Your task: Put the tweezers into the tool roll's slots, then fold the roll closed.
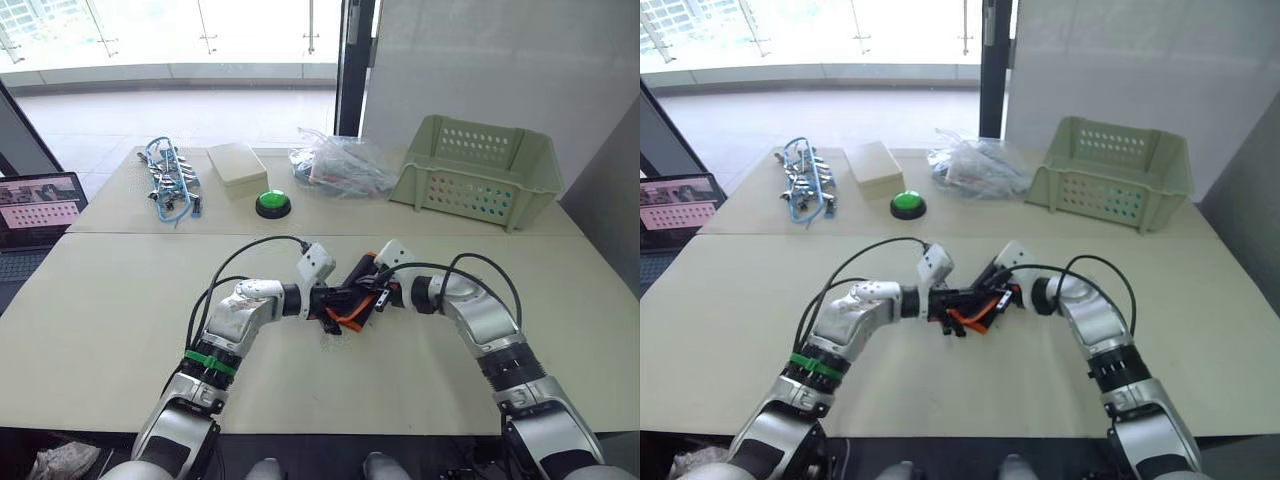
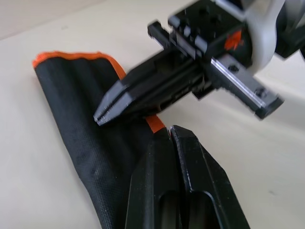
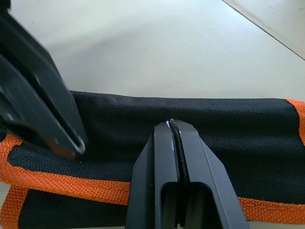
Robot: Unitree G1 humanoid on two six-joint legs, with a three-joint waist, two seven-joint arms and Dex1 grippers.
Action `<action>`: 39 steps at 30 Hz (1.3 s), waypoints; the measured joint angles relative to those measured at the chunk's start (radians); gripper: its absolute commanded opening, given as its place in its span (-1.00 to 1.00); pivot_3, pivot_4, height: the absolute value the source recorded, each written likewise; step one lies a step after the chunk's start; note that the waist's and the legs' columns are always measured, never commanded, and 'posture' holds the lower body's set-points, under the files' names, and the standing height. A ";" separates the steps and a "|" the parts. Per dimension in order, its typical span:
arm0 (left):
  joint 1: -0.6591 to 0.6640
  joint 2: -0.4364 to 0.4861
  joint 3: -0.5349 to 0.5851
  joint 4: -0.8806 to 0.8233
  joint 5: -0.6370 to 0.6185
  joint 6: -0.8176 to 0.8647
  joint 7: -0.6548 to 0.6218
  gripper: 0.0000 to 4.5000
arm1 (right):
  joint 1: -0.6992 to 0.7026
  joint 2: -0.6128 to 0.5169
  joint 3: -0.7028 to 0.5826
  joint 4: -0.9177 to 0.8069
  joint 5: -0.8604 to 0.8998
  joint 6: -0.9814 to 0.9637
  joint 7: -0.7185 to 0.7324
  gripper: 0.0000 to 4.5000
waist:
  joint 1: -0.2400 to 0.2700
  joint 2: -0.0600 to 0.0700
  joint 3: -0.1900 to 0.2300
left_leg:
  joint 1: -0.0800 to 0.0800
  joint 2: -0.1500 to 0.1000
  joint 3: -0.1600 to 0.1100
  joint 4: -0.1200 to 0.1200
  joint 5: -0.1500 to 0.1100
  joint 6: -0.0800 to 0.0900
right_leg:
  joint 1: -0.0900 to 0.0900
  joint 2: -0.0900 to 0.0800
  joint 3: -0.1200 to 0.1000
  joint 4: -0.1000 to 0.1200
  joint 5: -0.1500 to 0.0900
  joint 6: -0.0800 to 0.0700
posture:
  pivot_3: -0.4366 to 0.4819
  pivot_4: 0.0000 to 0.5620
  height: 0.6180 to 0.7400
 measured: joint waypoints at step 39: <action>0.102 0.037 -0.052 -0.081 0.108 -0.025 -0.038 -0.99 | -0.215 0.128 -0.085 0.762 -0.091 -0.537 -0.267 -1.00 | -0.010 0.000 -0.003 | 0.030 0.000 0.000 -0.007 -0.004 0.006 | 0.032 0.000 0.001 -0.008 -0.003 0.004 | -0.05 -0.47 1.00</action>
